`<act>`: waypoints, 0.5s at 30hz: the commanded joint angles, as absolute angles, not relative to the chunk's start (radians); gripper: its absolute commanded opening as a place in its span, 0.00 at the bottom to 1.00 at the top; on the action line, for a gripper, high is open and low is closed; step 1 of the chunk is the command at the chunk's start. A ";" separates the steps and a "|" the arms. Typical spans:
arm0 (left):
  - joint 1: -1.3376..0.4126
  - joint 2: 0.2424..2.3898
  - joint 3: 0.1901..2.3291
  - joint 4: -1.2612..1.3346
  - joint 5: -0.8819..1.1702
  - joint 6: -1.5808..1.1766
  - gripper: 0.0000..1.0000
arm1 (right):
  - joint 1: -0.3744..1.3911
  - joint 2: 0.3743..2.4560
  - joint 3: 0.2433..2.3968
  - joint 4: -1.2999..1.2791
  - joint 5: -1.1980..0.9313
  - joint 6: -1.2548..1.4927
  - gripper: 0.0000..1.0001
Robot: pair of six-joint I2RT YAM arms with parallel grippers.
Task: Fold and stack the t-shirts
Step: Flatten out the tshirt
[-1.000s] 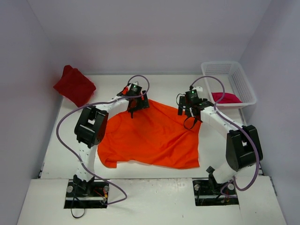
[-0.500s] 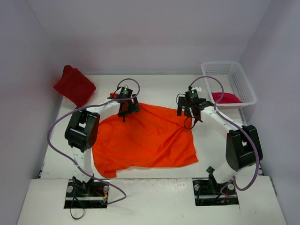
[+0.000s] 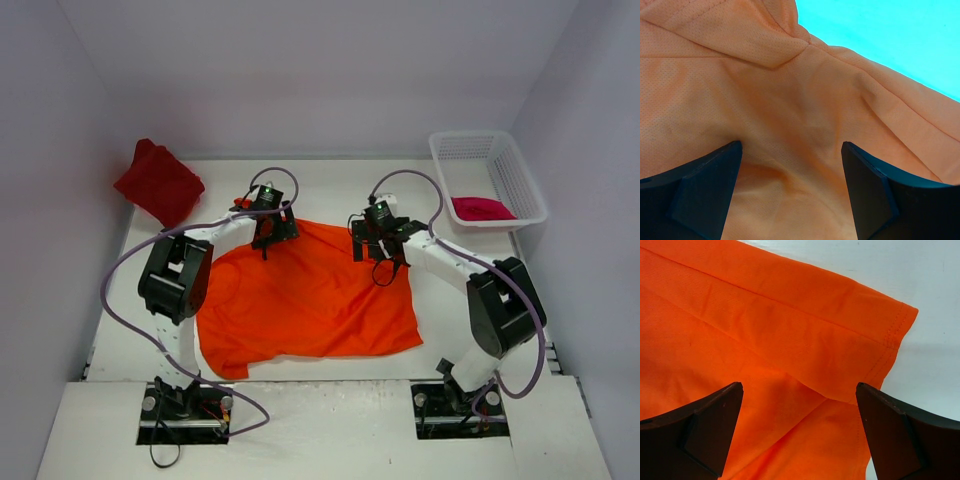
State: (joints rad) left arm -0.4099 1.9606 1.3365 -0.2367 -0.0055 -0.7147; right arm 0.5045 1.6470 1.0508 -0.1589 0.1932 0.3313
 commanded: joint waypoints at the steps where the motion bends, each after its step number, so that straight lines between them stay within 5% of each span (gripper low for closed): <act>1: -0.402 1.919 1.339 -0.233 -0.012 -0.712 0.75 | 0.495 1.643 1.078 -0.163 0.225 0.339 0.93; 15: -0.387 1.902 1.321 -0.229 -0.006 -0.709 0.75 | 0.494 1.660 1.054 -0.161 0.261 0.322 0.93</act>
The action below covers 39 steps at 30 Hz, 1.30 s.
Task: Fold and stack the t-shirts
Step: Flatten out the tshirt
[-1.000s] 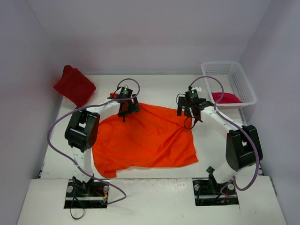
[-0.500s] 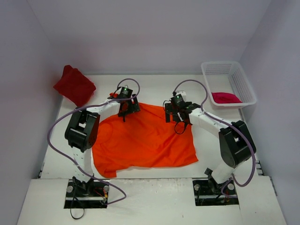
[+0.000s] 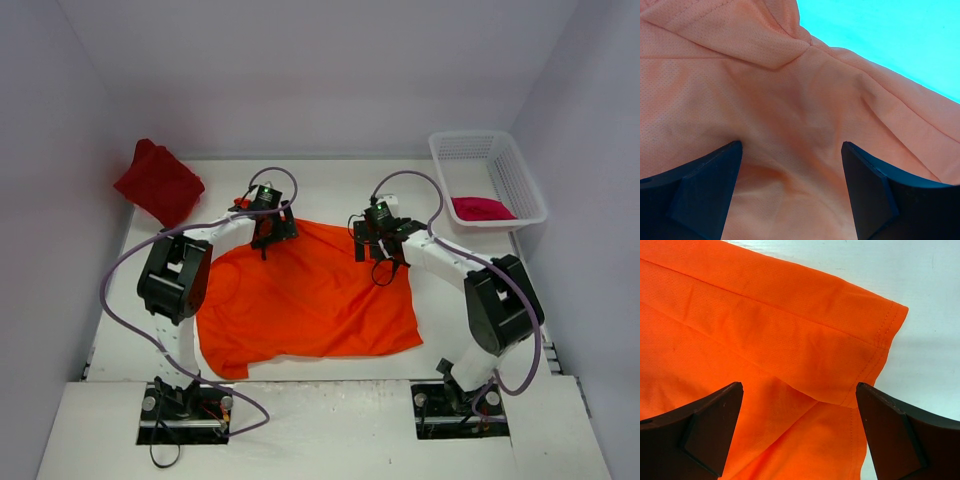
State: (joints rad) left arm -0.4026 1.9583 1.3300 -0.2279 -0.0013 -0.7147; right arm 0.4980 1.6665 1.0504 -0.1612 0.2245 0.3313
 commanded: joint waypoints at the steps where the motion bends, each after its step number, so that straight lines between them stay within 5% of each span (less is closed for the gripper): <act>1: -0.384 1.902 1.321 -0.230 -0.005 -0.709 0.76 | 0.495 1.661 1.049 -0.161 0.261 0.322 0.93; 39: -0.370 1.908 1.273 -0.187 0.031 -0.709 0.76 | 0.476 1.810 1.127 -0.126 0.334 0.293 0.93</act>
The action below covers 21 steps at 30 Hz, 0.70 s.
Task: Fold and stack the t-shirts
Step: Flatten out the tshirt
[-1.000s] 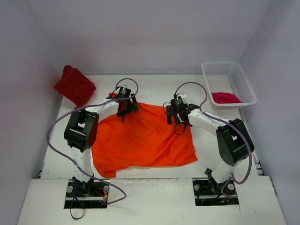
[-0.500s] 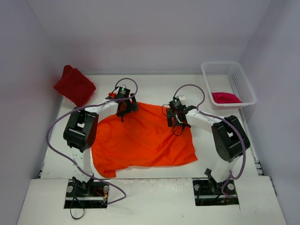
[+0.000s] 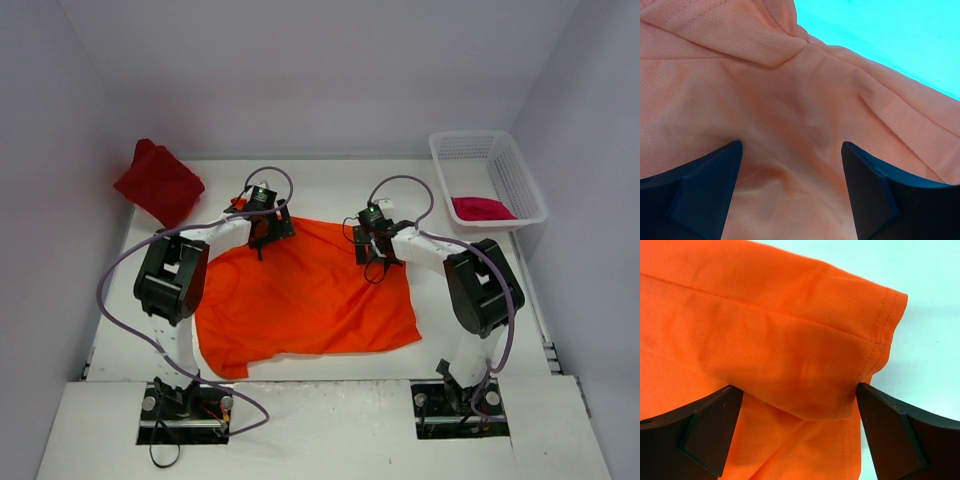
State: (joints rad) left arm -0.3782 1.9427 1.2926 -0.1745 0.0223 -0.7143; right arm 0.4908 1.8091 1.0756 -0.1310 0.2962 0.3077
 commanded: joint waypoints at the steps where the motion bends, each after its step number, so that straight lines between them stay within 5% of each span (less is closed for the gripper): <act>1: -0.370 1.908 1.272 -0.186 0.031 -0.709 0.76 | 0.472 1.809 1.131 -0.124 0.330 0.291 0.93; 21: -0.370 1.913 1.264 -0.178 0.029 -0.712 0.76 | 0.413 1.870 1.200 -0.110 0.328 0.258 0.93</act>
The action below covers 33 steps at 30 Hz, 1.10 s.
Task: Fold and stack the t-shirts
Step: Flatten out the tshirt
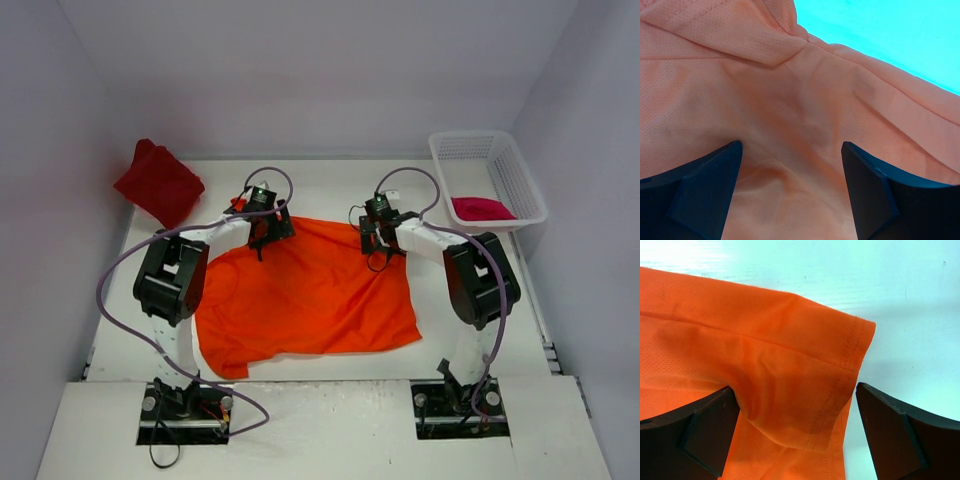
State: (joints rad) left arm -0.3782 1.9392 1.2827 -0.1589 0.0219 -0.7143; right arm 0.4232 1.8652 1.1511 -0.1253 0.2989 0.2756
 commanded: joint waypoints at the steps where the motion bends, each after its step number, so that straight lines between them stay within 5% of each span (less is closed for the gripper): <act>1: -0.370 1.914 1.264 -0.178 0.029 -0.712 0.76 | 0.414 1.878 1.210 -0.109 0.330 0.256 0.93; 33: -0.370 1.930 1.253 -0.166 0.029 -0.712 0.75 | 0.342 1.954 1.381 -0.117 0.333 0.210 0.92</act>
